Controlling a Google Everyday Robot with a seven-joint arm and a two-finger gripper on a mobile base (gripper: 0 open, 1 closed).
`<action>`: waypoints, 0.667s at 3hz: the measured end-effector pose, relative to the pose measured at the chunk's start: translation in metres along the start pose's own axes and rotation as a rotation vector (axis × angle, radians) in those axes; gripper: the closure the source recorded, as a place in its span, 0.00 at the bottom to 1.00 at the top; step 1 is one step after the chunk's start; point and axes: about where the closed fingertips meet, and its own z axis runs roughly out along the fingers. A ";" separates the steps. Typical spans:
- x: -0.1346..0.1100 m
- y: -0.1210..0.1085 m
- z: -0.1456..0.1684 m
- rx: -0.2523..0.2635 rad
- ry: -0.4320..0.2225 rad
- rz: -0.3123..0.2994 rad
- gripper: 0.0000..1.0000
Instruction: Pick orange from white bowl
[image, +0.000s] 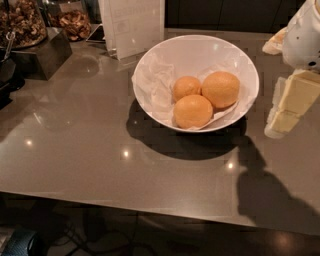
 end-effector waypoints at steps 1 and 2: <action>0.000 0.000 0.000 0.000 0.000 0.000 0.00; -0.011 -0.016 0.008 0.001 -0.033 -0.012 0.00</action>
Offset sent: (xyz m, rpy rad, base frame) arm 0.0423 0.0158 -0.0047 0.0603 -0.0056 0.0426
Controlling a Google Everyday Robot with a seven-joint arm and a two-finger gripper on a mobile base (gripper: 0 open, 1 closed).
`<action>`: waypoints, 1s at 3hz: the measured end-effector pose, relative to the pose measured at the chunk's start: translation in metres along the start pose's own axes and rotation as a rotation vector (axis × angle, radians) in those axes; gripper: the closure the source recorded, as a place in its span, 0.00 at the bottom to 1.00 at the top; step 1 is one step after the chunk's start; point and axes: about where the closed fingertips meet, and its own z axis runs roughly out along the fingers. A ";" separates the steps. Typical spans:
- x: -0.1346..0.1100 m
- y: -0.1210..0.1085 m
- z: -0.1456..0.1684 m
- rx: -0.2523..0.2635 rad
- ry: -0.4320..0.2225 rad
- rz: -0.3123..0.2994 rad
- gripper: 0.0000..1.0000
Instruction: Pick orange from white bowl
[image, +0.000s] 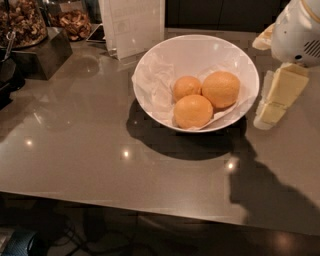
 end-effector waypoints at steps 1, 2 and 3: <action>-0.025 -0.022 0.018 -0.026 -0.030 -0.048 0.00; -0.025 -0.022 0.018 -0.026 -0.030 -0.048 0.00; -0.025 -0.022 0.018 -0.026 -0.030 -0.048 0.19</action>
Offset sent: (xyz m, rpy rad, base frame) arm 0.0241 0.0180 -0.0044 0.0131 0.0102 0.0487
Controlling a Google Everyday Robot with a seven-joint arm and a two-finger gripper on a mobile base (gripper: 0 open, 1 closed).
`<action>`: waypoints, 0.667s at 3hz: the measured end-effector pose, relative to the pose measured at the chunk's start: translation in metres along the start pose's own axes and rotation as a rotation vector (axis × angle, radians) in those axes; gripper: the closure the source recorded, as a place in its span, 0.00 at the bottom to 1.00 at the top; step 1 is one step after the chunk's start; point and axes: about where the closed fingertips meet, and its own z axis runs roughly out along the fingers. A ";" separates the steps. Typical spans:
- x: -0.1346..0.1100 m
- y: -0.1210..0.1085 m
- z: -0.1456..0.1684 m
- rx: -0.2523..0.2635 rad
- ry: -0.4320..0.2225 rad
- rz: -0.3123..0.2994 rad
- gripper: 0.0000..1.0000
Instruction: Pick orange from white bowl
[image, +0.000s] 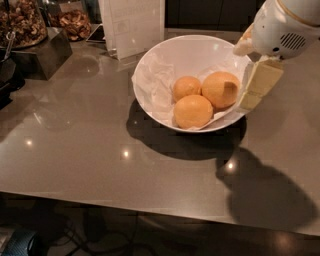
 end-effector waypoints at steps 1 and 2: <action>0.001 -0.004 0.004 -0.002 0.001 0.008 0.16; 0.003 -0.014 0.014 -0.009 -0.001 0.024 0.13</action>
Offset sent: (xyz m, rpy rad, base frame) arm 0.0296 -0.0061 -0.0201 0.0131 0.0411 -0.0367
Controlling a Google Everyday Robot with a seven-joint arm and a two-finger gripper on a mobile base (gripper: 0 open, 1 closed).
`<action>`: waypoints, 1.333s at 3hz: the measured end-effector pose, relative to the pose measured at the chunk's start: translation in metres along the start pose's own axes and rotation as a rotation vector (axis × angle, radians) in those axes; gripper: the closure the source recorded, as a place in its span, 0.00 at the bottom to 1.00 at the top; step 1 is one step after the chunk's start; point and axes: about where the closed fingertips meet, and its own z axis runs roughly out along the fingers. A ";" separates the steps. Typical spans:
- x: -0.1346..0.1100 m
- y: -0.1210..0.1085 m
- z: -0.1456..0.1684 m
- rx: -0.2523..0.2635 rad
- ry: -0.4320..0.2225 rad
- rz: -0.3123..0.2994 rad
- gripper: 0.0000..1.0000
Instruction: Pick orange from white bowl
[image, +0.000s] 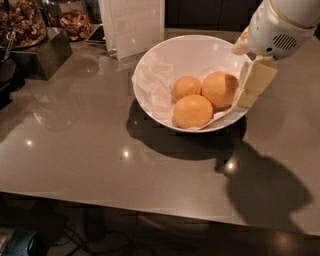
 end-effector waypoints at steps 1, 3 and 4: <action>0.002 -0.012 0.011 -0.011 0.000 0.018 0.11; 0.005 -0.033 0.033 -0.023 -0.012 0.050 0.12; -0.003 -0.044 0.047 -0.034 -0.019 0.043 0.12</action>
Offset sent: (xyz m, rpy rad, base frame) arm 0.0379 -0.0089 -0.0291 0.0323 0.0541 -0.0462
